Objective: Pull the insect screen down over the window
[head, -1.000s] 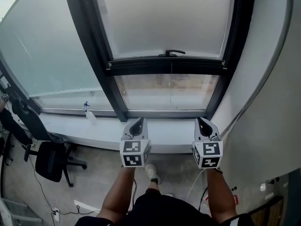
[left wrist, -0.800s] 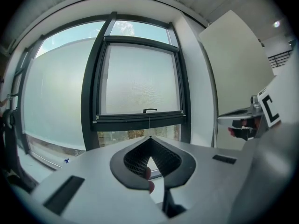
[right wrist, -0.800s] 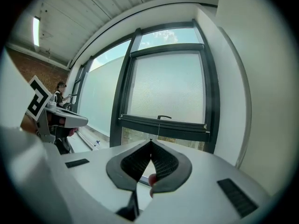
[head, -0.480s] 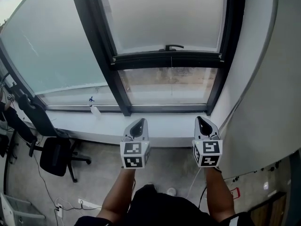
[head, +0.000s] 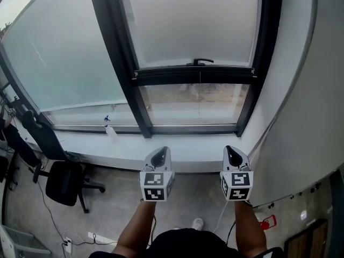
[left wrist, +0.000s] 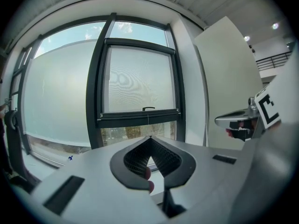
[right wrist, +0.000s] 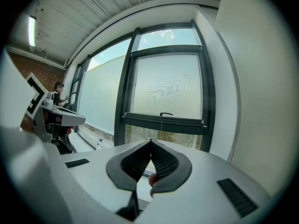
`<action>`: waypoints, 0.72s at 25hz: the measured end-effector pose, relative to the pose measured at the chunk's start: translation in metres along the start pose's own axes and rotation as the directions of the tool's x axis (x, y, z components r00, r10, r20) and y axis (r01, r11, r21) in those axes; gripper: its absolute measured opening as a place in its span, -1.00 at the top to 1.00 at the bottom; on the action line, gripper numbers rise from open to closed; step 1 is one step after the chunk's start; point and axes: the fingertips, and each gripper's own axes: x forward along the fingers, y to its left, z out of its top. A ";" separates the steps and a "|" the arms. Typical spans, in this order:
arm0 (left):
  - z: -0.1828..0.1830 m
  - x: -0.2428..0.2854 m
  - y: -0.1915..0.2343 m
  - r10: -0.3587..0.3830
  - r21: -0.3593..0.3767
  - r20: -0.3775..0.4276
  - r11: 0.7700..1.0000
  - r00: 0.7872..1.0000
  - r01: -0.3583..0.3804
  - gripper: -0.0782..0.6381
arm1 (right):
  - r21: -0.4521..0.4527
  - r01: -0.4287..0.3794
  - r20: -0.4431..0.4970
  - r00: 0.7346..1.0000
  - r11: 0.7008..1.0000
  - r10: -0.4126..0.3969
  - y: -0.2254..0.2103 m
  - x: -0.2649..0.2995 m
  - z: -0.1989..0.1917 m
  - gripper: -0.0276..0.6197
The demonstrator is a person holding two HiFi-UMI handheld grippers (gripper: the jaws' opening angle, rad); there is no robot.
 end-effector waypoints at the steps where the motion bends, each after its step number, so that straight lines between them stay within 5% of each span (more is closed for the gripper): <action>1: -0.003 -0.003 0.002 0.000 -0.001 -0.004 1.000 1.000 0.000 0.77 | -0.001 0.002 -0.002 1.000 1.000 -0.002 0.003 -0.002 -0.001 0.90; 18: -0.038 -0.051 0.008 -0.041 -0.010 -0.024 0.999 0.999 0.041 0.77 | -0.062 0.010 -0.056 0.998 0.998 -0.013 0.066 -0.039 -0.020 0.90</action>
